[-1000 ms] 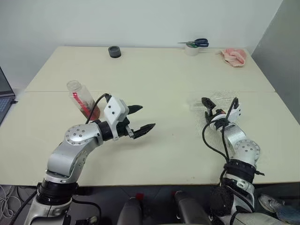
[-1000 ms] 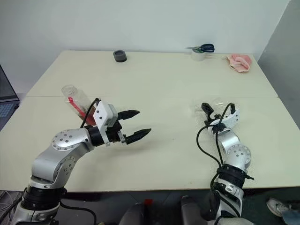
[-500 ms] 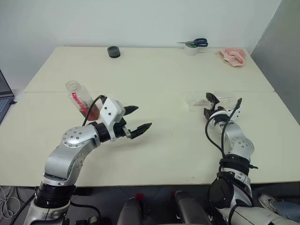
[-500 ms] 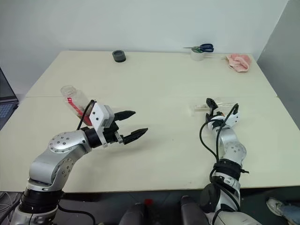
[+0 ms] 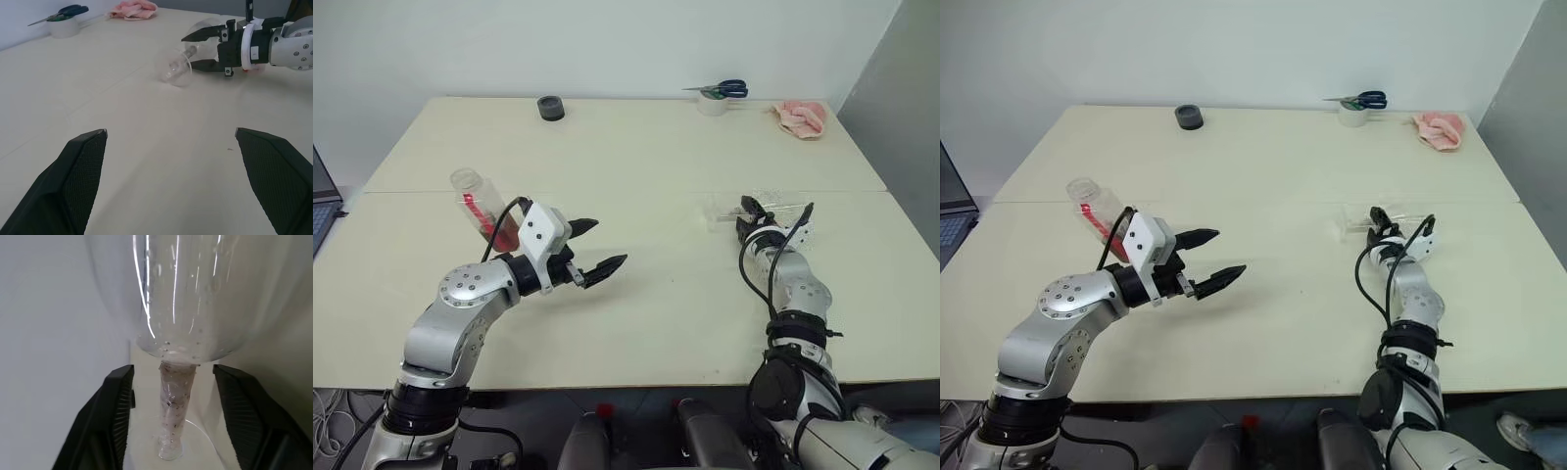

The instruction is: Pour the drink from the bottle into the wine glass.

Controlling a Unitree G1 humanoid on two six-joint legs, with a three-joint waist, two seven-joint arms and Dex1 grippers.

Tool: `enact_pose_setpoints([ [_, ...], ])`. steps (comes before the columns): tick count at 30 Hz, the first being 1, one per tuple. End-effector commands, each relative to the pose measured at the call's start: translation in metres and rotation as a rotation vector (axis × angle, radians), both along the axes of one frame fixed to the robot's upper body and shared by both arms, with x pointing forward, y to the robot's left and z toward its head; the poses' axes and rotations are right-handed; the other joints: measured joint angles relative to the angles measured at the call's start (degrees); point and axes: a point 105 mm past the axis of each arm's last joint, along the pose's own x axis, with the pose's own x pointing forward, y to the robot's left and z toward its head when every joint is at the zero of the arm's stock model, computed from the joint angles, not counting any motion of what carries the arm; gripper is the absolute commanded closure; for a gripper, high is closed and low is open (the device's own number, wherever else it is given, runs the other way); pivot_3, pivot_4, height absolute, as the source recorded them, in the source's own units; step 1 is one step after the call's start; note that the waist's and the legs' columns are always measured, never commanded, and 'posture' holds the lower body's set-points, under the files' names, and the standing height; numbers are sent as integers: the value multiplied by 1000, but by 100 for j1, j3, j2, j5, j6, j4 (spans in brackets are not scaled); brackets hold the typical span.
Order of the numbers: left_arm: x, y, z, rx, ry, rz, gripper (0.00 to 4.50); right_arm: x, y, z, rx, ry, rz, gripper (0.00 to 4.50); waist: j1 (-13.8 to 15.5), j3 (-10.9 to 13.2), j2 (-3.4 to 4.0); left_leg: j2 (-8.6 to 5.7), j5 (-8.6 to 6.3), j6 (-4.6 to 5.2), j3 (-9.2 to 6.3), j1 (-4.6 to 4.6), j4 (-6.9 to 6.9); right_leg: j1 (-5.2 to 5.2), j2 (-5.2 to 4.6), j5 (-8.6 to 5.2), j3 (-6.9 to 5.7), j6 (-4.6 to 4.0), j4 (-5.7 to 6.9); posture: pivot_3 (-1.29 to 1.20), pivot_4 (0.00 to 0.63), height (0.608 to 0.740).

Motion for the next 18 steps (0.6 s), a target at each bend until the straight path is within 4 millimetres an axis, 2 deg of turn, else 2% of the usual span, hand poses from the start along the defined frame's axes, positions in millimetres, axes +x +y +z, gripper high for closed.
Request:
enact_pose_setpoints([
  [1, -1, 3, 13, 7, -61, 14, 0, 5, 2, 9, -4, -28, 1, 3157, 0, 0, 0, 0, 0, 0, 0, 0, 0, 0, 0, 0, 0, 0, 0, 0, 150, 740],
  [4, -1, 3, 13, 7, -63, 19, 0, 6, 5, 8, -1, -27, 4, 4214, 0, -1, -1, 0, 0, 0, 0, 4, 3, 6, 0, 0, 1, 0, 0, 0, 150, 740],
  [5, -1, 4, 13, 7, -63, 21, 0, 6, 6, 9, -4, -29, 6, 4343, -2, -1, -1, 0, 0, 0, 0, 9, 5, 12, 0, 0, 0, 0, 0, 0, 150, 740],
  [8, -2, 4, 13, 7, -63, 27, 0, 7, 9, 16, -58, -56, 24, 4343, -5, -1, -1, 1, 0, 0, -1, 14, 4, 17, 1, 0, 0, 0, -1, 0, 150, 740],
  [11, -1, 7, 14, 6, -71, 41, 0, 6, 19, 50, -215, -191, 55, 4343, -17, 2, 3, 1, 0, 0, 0, 12, 3, 14, 1, 0, 2, 1, -2, 0, 150, 740],
  [13, 0, 9, 16, 4, -76, 52, 0, -1, 36, 94, -407, -373, 87, 4343, -17, 13, 22, 1, 0, 0, 0, 0, 0, -2, 2, 0, 2, 1, 1, 0, 150, 740],
  [14, 0, 10, 16, 3, -77, 56, 0, -6, 44, 108, -473, -440, 100, 4343, -20, 18, 29, 1, 0, 0, 0, -8, -1, -12, 2, 0, 2, 0, 2, 0, 150, 740],
  [16, 0, 15, 17, -10, -75, 70, 0, -22, 75, 136, -719, -623, 175, 4343, -20, 20, 33, 1, 0, 0, 1, -12, -7, -17, 2, 0, 3, 0, 2, 0, 150, 740],
  [18, -1, 20, 19, -28, -69, 83, 0, -40, 110, 142, -1014, -794, 256, 4343, -20, 19, 31, 3, 0, 0, 1, -10, -16, -20, 1, 0, 2, -1, -1, 0, 150, 740],
])
